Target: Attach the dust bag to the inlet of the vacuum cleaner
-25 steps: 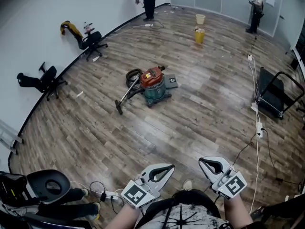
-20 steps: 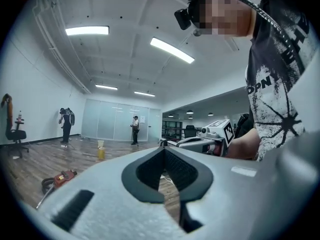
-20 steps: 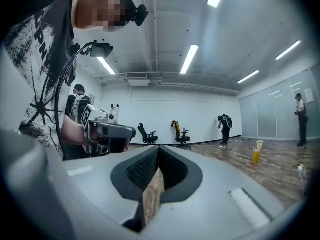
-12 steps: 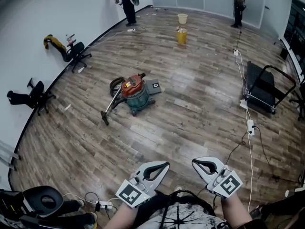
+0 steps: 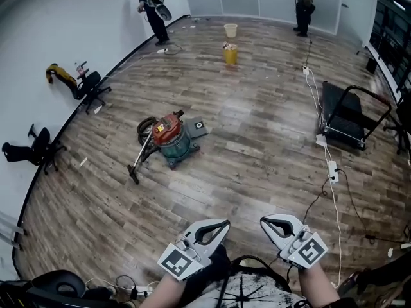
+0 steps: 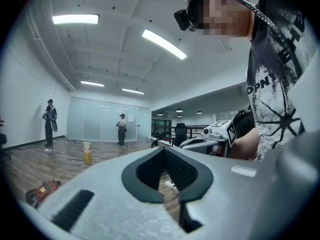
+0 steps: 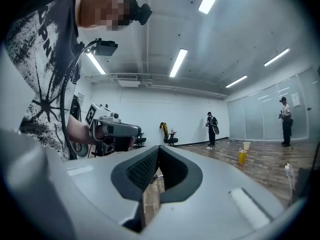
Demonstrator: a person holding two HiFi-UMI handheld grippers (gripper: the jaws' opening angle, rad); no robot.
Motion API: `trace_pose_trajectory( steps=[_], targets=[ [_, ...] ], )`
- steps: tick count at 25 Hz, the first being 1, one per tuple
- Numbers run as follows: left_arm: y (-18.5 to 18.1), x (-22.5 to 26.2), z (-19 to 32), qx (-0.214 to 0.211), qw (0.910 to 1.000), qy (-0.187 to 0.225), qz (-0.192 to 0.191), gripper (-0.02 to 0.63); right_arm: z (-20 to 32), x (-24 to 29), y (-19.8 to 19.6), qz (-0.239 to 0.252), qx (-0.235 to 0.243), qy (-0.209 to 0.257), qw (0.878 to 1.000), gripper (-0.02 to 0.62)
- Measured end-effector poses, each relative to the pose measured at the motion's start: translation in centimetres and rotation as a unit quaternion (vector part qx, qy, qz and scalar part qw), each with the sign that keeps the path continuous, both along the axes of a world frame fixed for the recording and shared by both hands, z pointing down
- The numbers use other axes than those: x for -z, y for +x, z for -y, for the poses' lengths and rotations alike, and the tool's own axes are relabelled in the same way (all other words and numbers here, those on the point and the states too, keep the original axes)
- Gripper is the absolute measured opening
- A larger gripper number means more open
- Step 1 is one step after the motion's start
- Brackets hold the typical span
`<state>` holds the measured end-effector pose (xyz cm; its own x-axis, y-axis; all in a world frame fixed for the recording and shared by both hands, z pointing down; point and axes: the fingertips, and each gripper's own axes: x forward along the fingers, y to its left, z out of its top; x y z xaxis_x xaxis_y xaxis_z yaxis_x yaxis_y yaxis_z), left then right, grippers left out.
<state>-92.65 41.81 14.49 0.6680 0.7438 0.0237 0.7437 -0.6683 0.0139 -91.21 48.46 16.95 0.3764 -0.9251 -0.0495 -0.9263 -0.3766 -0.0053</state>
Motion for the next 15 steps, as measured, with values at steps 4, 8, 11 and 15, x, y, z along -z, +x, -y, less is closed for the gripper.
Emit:
trace_pose_trajectory(
  steps=[4,8,11,15],
  targets=[
    [3.5,0.1,0.5,-0.029,0.9996,-0.004,-0.006,-0.002,0.8,-0.4,3.0,0.01,-0.026,-0.013,1.0,0.005],
    [7.6,0.9,2.0,-0.054,0.9984,-0.014,-0.014,-0.002,2.6,0.5,6.8,-0.007,-0.044,-0.026,0.999,0.005],
    [10.5,1.5,3.5,-0.071,0.9971,-0.021,-0.019,-0.002,3.9,1.1,9.7,-0.009,-0.068,-0.029,0.997,0.005],
    [13.7,1.9,6.1,-0.083,0.9958,-0.031,-0.024,-0.002,6.5,1.9,12.7,-0.017,-0.079,-0.032,0.996,0.005]
  ],
)
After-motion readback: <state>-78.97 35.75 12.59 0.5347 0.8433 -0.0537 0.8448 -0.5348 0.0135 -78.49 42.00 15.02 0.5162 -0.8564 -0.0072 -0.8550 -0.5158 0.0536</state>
